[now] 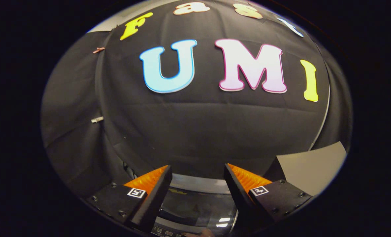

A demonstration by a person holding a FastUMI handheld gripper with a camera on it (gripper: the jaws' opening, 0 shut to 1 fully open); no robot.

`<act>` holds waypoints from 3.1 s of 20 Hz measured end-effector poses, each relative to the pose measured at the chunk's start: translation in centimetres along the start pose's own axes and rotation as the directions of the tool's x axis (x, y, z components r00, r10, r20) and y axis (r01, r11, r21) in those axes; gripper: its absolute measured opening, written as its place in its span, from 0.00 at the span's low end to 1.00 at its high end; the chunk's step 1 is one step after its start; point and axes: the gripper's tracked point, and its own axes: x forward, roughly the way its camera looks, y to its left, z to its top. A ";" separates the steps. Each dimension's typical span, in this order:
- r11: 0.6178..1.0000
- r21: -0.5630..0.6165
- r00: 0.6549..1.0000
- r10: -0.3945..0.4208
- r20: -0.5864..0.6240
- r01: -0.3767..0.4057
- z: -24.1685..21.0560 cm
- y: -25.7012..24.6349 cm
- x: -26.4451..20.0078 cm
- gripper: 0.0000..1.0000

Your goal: Put the clothes into the washing machine and then close the washing machine lid.

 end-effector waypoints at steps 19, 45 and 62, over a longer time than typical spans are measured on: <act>0.996 -0.080 0.910 -0.007 0.415 0.044 11.1 -9.9 -28.3 0.98; 0.989 -0.038 0.864 -0.105 0.492 0.142 9.2 -21.8 -41.1 0.98; 0.987 -0.045 0.861 -0.114 0.496 0.156 8.7 -22.1 -41.4 0.97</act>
